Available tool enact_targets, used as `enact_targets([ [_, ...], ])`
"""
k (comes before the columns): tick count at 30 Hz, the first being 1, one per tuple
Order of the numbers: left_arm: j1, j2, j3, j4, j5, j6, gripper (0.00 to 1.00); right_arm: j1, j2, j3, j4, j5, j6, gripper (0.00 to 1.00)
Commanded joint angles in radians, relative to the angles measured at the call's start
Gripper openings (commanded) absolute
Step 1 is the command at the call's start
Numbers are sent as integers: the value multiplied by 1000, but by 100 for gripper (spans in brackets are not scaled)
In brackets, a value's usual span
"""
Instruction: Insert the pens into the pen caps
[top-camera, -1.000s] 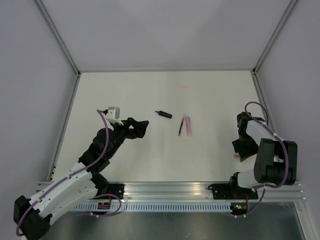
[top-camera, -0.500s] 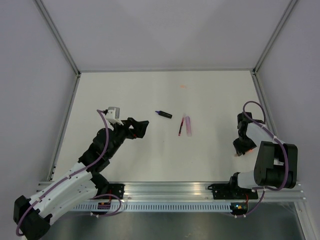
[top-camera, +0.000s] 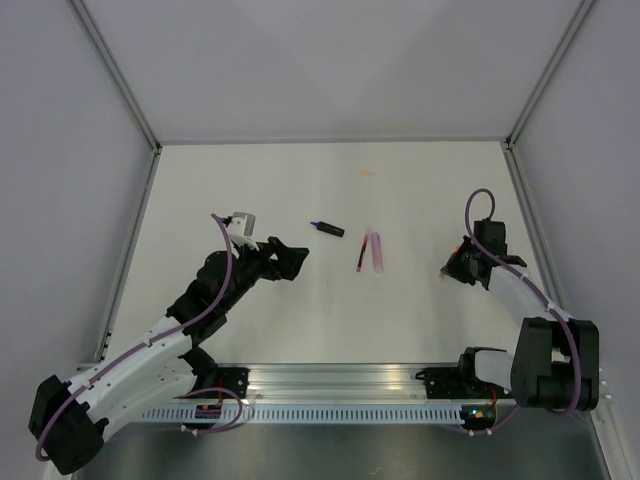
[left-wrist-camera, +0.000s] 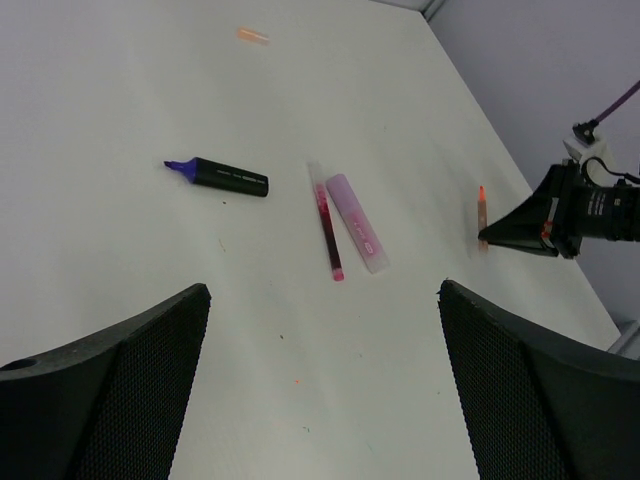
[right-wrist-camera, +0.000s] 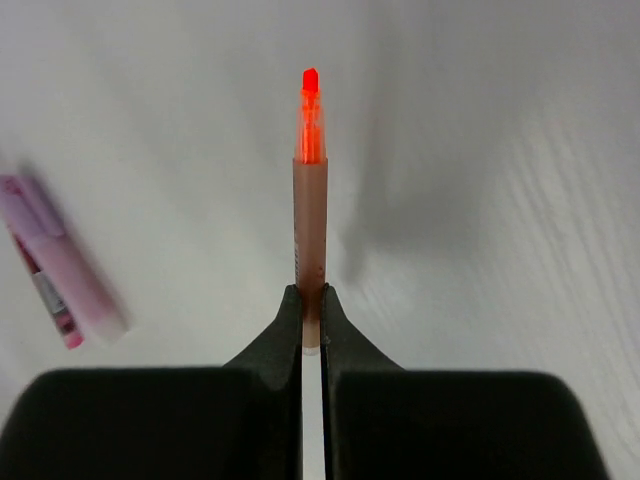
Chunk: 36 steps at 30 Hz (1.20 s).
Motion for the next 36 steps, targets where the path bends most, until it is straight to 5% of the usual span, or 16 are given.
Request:
enact_targets([
  [1, 0, 45, 22, 85, 130, 19, 98, 53, -71, 39, 140, -102, -86, 0],
  [8, -2, 188, 54, 178, 356, 12, 95, 260, -177, 8, 279, -181, -117, 0],
  [15, -2, 286, 41, 370, 626, -38, 91, 447, -355, -127, 606, -265, -8, 0],
  [24, -2, 285, -16, 516, 642, -119, 88, 815, -366, -152, 763, -229, 23, 0],
  [36, -2, 236, -48, 561, 648, -120, 69, 1018, -302, -101, 778, -63, -6, 0],
])
